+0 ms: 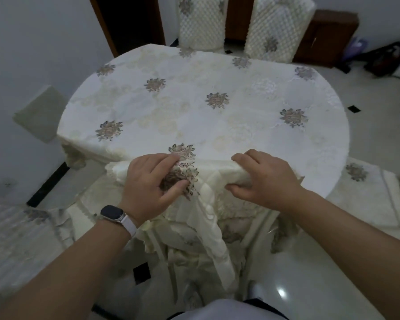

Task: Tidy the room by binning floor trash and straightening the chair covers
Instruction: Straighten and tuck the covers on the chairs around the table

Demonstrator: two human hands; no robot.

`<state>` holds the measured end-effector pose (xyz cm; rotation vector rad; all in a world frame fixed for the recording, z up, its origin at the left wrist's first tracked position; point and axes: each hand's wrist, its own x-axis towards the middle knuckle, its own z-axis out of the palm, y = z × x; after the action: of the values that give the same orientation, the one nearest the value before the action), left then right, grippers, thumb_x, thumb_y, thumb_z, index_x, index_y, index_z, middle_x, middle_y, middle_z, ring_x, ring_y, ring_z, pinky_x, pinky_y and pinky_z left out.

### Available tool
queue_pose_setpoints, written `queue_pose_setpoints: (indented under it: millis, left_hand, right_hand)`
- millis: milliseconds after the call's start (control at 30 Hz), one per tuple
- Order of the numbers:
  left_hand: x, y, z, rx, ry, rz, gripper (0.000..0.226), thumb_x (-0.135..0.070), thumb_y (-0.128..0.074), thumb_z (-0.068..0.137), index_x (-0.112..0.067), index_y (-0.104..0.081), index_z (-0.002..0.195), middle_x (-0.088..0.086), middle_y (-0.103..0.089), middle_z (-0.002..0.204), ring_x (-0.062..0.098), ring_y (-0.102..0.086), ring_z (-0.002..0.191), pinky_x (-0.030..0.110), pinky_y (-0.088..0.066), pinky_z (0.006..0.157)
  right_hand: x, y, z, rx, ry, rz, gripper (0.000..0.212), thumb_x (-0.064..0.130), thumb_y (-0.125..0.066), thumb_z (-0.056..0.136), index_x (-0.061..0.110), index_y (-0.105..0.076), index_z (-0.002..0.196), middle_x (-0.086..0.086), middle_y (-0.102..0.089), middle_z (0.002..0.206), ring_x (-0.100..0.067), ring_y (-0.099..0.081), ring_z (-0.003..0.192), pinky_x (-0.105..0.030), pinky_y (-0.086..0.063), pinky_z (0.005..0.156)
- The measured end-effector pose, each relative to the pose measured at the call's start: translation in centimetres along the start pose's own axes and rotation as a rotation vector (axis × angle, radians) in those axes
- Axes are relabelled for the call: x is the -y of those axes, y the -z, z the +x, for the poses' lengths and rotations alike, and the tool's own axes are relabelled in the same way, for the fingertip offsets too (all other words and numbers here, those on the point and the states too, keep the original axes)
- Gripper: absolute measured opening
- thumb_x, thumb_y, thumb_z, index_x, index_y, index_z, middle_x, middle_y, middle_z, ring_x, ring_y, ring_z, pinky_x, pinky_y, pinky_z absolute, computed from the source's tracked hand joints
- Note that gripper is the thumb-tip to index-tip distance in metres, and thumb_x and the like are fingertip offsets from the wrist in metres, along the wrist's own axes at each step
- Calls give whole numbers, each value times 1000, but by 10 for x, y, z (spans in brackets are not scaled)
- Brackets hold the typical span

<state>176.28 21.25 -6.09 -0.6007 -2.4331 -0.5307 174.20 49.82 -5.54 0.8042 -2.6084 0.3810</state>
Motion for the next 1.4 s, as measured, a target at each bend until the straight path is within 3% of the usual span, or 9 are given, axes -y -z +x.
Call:
queue_pose_setpoints:
  millis: [333,700,1300,1400]
  left_hand:
    - [25,-7,-11,-24,-73,53,54,-58,-59,87,-12,-59,114,12,-65,93,29,-59,85,42,-44,76]
    - [7,9,-32,44,-49,46,49,-53,-63,80,-18,-54,113,12,-63,95,26,-52,93,41,-37,84]
    - [49,4,-24,69,-222,-81,51,-62,-53,89,-17,-55,111,11,-64,95,26,-53,93,41,-38,84]
    - [57,0,-15,89,-257,-99,50,-60,-59,84,-18,-54,111,9,-64,96,24,-53,94,41,-38,85]
  right_hand:
    - [8,2,-10,-55,-65,4,52,61,-63,75,17,-66,102,1,-63,80,-23,-61,68,-33,-49,49]
    - [31,0,-43,-149,-56,3,46,59,-68,72,17,-65,90,0,-56,70,-24,-56,60,-32,-45,41]
    - [76,-12,-53,-222,-206,-137,40,53,-71,71,15,-66,82,-1,-55,68,-24,-55,58,-30,-44,42]
    - [79,-15,-51,-253,-240,-142,41,52,-72,69,14,-66,82,-1,-55,67,-24,-55,57,-31,-45,42]
